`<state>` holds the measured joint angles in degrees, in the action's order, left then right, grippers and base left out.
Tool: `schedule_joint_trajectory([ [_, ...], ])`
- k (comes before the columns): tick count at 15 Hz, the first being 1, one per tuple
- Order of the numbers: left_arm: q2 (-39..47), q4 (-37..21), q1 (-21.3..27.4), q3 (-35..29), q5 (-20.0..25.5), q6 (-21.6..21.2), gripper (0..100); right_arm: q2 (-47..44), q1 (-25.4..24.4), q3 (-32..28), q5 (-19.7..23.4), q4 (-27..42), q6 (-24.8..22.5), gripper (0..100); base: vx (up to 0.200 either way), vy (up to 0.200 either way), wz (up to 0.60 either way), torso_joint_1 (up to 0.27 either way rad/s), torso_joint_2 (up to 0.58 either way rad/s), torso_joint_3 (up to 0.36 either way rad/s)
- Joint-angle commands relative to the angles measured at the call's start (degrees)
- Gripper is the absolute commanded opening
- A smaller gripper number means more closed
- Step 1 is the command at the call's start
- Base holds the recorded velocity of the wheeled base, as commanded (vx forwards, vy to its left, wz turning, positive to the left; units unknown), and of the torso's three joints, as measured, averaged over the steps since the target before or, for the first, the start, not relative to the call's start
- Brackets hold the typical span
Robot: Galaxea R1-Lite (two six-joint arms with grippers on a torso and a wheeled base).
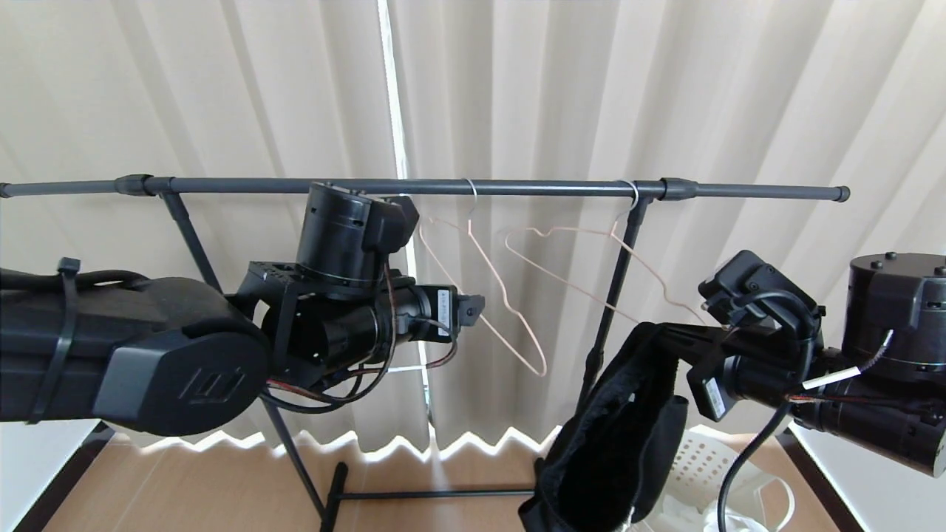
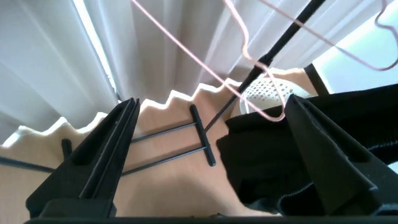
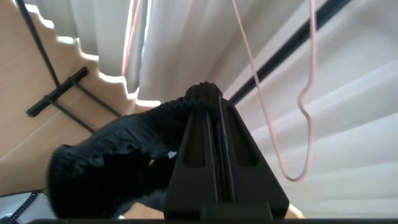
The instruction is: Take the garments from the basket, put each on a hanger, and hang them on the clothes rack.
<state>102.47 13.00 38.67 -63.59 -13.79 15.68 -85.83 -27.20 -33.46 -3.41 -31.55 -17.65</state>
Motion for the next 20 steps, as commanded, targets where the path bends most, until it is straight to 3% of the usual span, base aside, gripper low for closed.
schedule_joint_trajectory([
  [1, 5.72, -0.16, -1.23, -6.29, -1.68, 0.06, 100, 0.32, -1.63, 0.86, -0.01, -0.09, -0.01, 0, 0.000, 0.000, 0.00, 0.000, 0.00, 0.000],
  [7, 15.39, -0.34, -2.37, -17.80, -4.93, 0.14, 100, 0.14, -2.25, 1.12, -0.01, -0.09, -0.89, 0, 0.000, 0.000, 0.00, 0.000, 0.00, 0.000],
  [11, 23.21, -0.78, -2.46, -25.97, -11.52, 0.06, 100, 0.05, -2.16, 0.94, 0.07, -0.09, -0.89, 0, 0.000, 0.000, 0.00, 0.000, 0.00, 0.000],
  [13, 24.70, -0.78, -2.28, -27.38, -14.16, 0.06, 100, -0.04, -2.16, 1.03, 0.07, -0.09, -0.89, 0, 0.000, 0.000, 0.00, 0.000, 0.00, 0.000],
  [20, 22.15, -1.48, -1.84, -26.59, -15.74, 0.06, 100, -0.04, -2.16, 1.12, 0.07, -0.09, -1.16, 0, 0.000, 0.000, 0.00, 0.000, 0.00, 0.000],
])
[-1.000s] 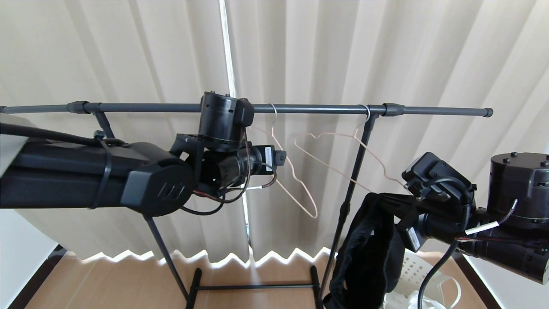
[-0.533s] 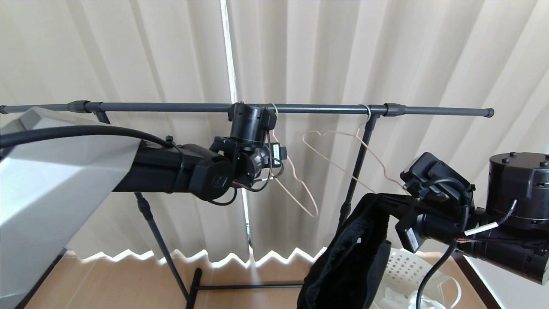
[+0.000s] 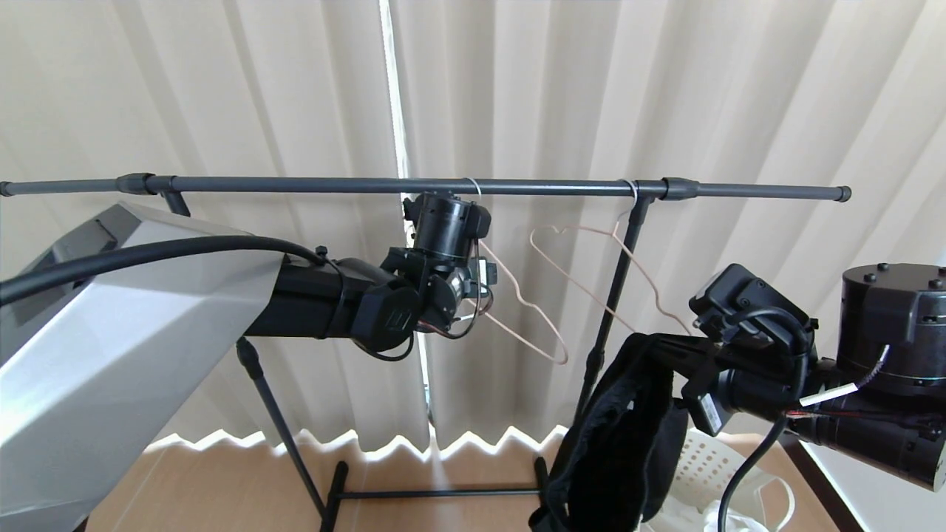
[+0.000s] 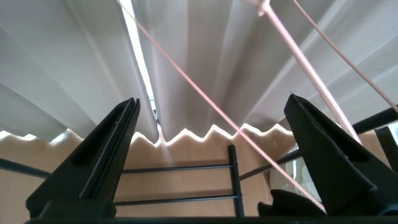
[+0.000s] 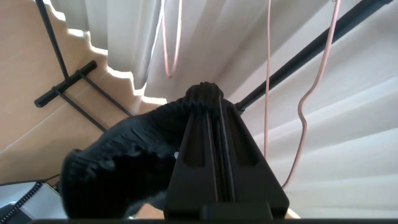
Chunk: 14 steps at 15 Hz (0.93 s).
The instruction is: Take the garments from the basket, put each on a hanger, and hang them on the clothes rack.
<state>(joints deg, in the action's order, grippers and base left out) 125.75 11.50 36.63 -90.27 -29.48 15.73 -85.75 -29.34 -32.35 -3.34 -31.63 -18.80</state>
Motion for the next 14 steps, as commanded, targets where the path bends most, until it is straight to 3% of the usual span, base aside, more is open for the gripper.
schedule_joint_trajectory([
  [1, -3.58, 0.28, 0.81, 1.94, -0.23, 0.09, 100, -0.21, -0.01, 0.01, 0.00, -0.01, -0.01, 0, 0.000, 0.000, 0.00, 0.000, 0.00, 0.000],
  [6, -6.21, 1.86, 1.60, 2.91, 0.47, 1.50, 100, -0.21, -0.01, 0.01, 0.00, -0.01, 0.08, 0, 0.000, 0.000, 0.00, 0.000, 0.00, 0.000],
  [7, -4.72, 6.52, 1.51, 2.91, 2.85, 1.59, 100, -0.21, -0.01, 0.10, 0.00, -0.01, 0.08, 0, 0.000, 0.000, 0.00, 0.000, 0.00, 0.000],
  [9, -2.61, 10.65, 1.25, 2.73, 6.01, 1.50, 100, -0.38, -0.01, 0.10, 0.00, -0.01, 0.08, 0, 0.000, 0.000, 0.00, 0.000, 0.00, 0.000],
  [14, 2.66, 10.48, 1.07, -0.17, 6.01, 1.50, 100, -0.82, -0.01, -0.08, 0.09, -0.01, 0.08, 0, 0.000, 0.000, 0.00, 0.000, 0.00, 0.000],
])
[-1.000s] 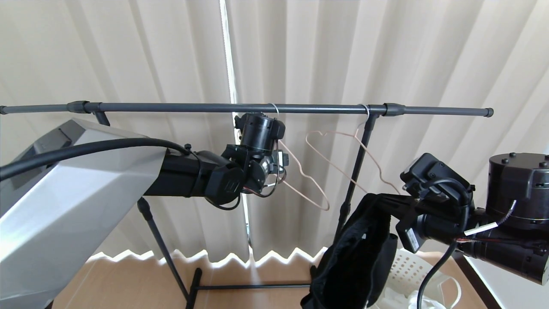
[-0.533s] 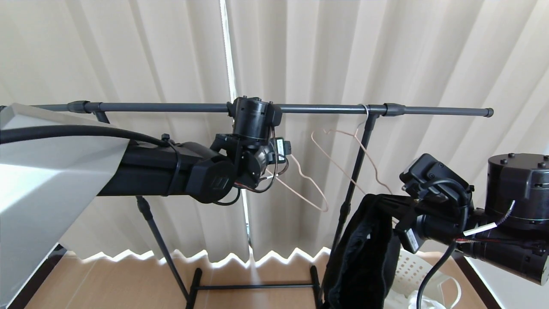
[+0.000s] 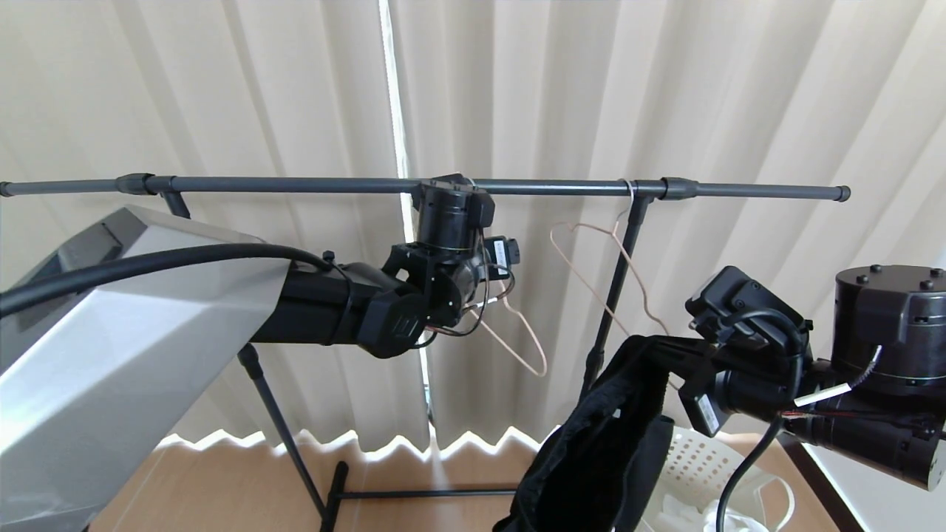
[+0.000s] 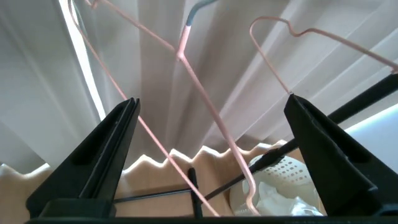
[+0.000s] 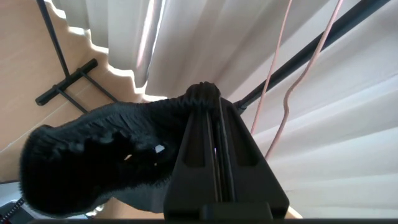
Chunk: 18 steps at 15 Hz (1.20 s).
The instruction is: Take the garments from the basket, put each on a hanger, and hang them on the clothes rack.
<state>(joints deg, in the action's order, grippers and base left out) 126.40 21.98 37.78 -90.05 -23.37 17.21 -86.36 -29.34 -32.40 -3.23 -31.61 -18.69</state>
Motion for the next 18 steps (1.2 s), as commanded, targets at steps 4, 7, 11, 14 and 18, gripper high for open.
schedule_joint_trajectory([
  [4, 0.42, -7.21, 0.01, -0.21, -0.36, 0.01, 100, -0.04, -0.01, 0.15, -0.02, -0.03, -0.12, 0, 0.000, 0.000, 0.00, 0.000, 0.00, 0.000],
  [7, -2.21, -10.03, 0.01, 0.49, -0.45, 0.01, 100, 0.14, -0.10, 0.23, -0.02, -0.03, -0.12, 0, 0.000, 0.000, 0.00, 0.000, 0.00, 0.000],
  [11, -4.59, -12.66, 0.01, 3.92, -1.50, -0.34, 100, 0.23, -0.10, 0.23, -0.02, -0.03, -0.12, 0, 0.000, 0.000, 0.00, 0.000, 0.00, 0.000],
  [14, -5.82, -16.97, 0.10, 4.09, -1.59, -0.25, 100, 0.23, -0.10, 0.32, -0.02, -0.03, -0.12, 0, 0.000, 0.000, 0.00, 0.000, 0.00, 0.000],
  [18, -6.17, -18.73, 0.45, 6.03, -1.86, -0.69, 100, 0.14, -0.36, 0.59, -0.02, -0.03, -0.21, 0, 0.000, 0.000, 0.00, 0.000, 0.00, 0.000],
])
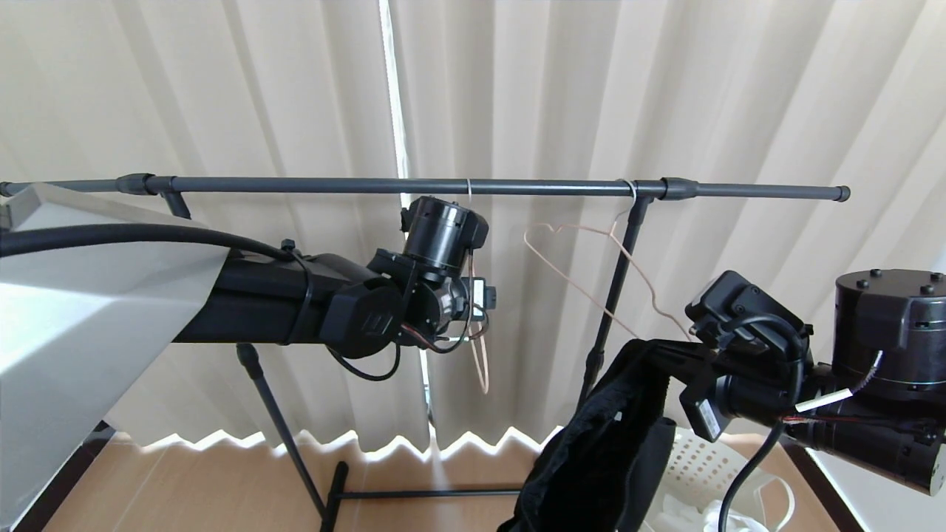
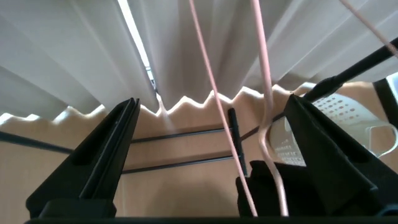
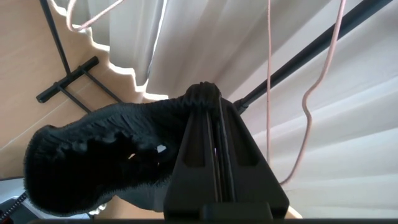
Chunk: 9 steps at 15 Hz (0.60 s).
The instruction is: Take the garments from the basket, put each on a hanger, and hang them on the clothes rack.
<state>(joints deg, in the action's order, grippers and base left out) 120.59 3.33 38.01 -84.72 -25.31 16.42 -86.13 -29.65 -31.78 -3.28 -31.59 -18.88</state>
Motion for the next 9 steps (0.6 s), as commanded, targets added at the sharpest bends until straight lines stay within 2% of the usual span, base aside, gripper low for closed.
schedule_joint_trajectory([
  [1, -0.35, -0.08, 0.49, 2.02, -0.97, -1.57, 100, -0.09, -0.06, 0.05, -0.06, -0.05, -0.01, 0, 0.000, 0.000, 0.00, 0.000, 0.00, 0.000],
  [3, -0.18, 0.01, 0.57, 2.72, -2.64, -3.59, 100, -0.18, -0.06, 0.05, -0.06, -0.05, -0.01, 0, 0.000, 0.000, 0.00, 0.000, 0.00, 0.000],
  [9, 3.16, -0.08, 0.66, 0.26, -2.38, -5.35, 100, -0.36, -0.06, 0.05, -0.06, -0.05, -0.01, 0, 0.000, 0.000, 0.00, 0.000, 0.00, 0.000],
])
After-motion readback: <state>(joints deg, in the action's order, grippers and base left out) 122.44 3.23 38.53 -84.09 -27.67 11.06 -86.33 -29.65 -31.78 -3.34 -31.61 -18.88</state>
